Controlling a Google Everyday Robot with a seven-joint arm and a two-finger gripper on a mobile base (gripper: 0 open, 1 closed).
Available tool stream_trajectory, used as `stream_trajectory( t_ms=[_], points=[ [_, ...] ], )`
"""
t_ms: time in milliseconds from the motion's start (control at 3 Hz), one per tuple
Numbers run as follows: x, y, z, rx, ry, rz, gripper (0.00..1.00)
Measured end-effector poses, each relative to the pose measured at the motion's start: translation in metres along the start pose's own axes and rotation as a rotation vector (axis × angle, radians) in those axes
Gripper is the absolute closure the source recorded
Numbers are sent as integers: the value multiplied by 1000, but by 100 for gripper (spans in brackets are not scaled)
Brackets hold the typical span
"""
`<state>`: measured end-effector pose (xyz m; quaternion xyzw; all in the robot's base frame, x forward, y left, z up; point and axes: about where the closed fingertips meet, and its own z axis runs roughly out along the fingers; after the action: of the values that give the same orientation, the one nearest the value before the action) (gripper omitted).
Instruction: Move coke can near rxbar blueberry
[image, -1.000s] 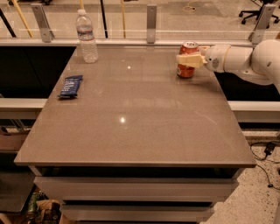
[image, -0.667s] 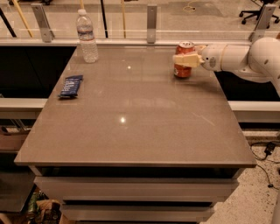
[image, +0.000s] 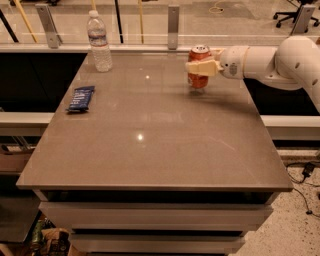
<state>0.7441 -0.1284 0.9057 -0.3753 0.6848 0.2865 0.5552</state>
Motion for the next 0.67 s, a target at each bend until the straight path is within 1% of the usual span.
stream_trajectory(
  t_ms=[333, 667],
  points=[
    [-11, 28, 18, -48, -16, -15, 100],
    [-20, 58, 35, -82, -38, -16, 100]
  ],
)
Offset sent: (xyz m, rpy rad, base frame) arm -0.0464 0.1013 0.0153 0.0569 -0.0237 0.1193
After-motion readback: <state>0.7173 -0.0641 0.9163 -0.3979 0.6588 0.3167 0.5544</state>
